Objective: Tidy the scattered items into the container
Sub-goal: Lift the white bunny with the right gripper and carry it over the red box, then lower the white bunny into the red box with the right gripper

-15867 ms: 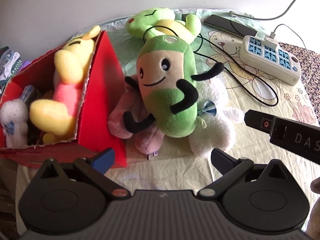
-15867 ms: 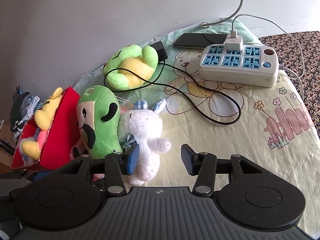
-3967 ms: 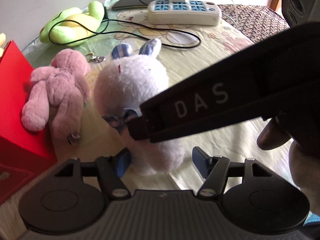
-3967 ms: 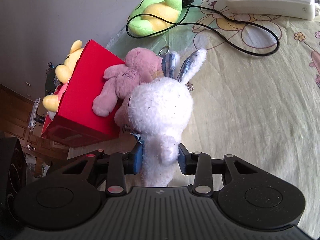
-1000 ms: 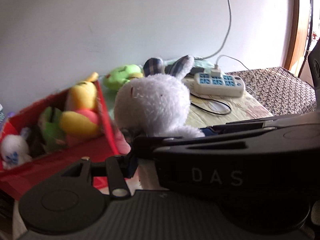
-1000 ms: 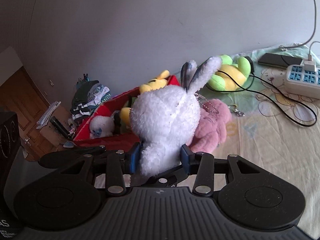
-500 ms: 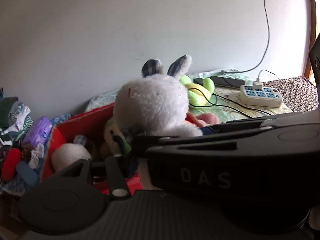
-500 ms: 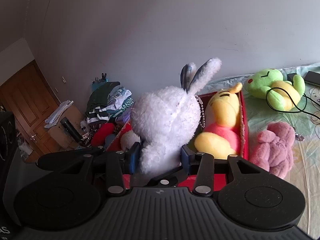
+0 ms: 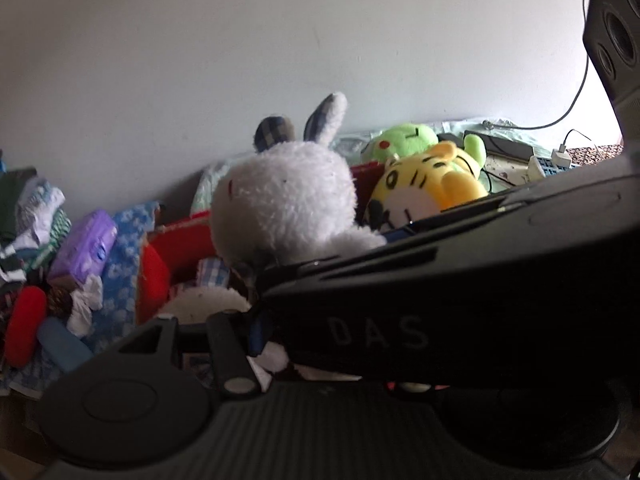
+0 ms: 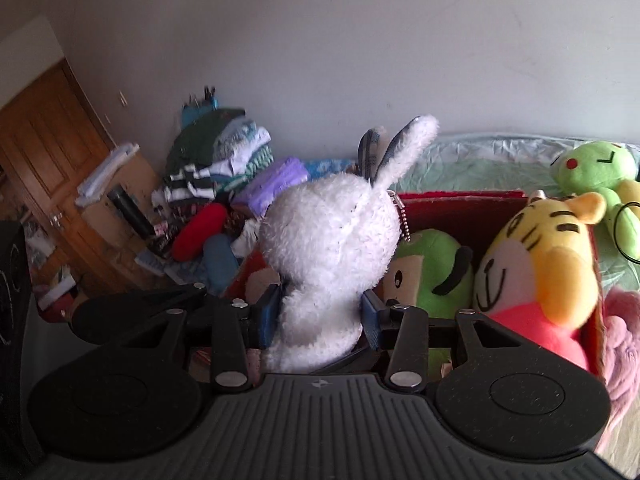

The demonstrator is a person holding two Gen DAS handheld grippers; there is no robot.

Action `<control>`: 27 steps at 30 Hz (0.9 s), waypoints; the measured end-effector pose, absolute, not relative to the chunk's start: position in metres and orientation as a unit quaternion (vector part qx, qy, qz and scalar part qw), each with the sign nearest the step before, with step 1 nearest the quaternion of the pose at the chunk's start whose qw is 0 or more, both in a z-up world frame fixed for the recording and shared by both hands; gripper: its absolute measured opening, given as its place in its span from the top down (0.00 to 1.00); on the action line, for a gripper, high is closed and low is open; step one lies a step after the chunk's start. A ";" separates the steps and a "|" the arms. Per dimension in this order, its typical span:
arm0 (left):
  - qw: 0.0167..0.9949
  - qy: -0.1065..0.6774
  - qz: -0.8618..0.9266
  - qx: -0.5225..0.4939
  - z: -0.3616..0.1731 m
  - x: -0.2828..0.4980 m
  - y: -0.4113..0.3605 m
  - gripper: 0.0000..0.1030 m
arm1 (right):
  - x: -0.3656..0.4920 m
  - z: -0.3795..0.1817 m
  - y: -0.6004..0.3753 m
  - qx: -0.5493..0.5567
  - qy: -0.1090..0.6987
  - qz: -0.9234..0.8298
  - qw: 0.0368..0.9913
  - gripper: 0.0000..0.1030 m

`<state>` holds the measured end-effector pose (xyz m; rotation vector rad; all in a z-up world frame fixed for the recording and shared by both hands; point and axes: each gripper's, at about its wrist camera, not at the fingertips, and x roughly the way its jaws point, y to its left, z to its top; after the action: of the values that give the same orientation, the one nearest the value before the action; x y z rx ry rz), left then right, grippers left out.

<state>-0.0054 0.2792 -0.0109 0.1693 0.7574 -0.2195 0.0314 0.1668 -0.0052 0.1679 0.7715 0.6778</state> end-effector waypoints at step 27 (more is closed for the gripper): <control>0.884 0.454 -0.108 0.018 -0.064 0.038 0.304 0.50 | 0.095 -0.055 0.212 -0.042 0.470 0.345 0.811 0.58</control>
<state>0.0381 0.3043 -0.0641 0.0381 0.9456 -0.2252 0.0949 0.2123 -0.0553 -0.0892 1.0040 0.7376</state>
